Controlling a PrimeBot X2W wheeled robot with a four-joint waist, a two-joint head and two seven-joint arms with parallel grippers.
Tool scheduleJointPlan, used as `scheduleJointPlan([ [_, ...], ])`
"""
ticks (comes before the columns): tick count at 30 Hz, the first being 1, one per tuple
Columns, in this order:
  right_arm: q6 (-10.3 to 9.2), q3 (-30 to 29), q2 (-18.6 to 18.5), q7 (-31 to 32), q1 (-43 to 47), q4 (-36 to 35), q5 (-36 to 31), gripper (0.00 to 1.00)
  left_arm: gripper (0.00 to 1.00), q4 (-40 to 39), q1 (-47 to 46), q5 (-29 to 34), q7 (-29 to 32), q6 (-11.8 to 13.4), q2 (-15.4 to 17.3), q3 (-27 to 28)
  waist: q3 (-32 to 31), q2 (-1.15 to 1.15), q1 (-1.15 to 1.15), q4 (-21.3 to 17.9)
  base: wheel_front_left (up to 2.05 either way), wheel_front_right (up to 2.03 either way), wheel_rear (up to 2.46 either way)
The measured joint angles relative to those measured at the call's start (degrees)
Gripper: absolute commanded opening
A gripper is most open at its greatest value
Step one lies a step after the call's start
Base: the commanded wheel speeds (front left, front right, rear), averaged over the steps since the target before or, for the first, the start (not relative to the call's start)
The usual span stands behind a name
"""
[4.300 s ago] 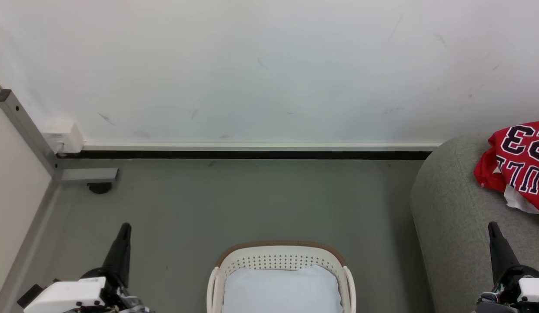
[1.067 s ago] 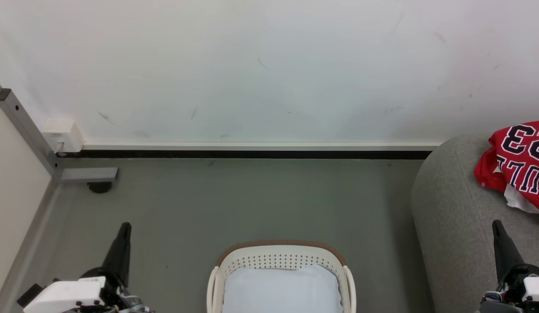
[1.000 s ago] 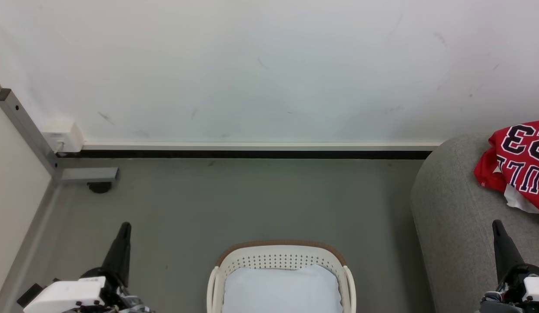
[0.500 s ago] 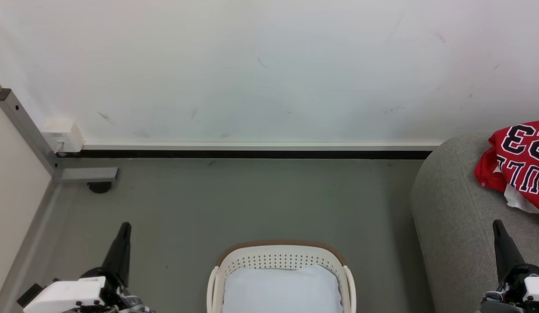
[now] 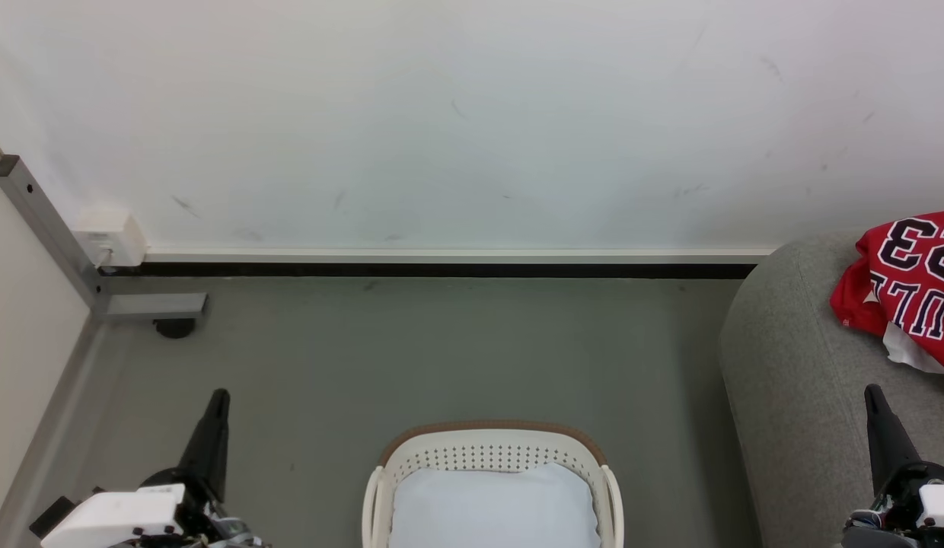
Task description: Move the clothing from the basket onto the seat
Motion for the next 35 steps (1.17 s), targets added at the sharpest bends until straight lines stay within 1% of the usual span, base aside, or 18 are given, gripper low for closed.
scheduleJointPlan([
  [35,0.01,0.59,-0.44,-0.49,-0.07,-0.3,0.35,0.0,0.0,-0.01,0.0,0.0,0.0,0.0,0.0,-0.01,0.01,0.0,0.0,0.0,0.0,0.0,0.0],
])
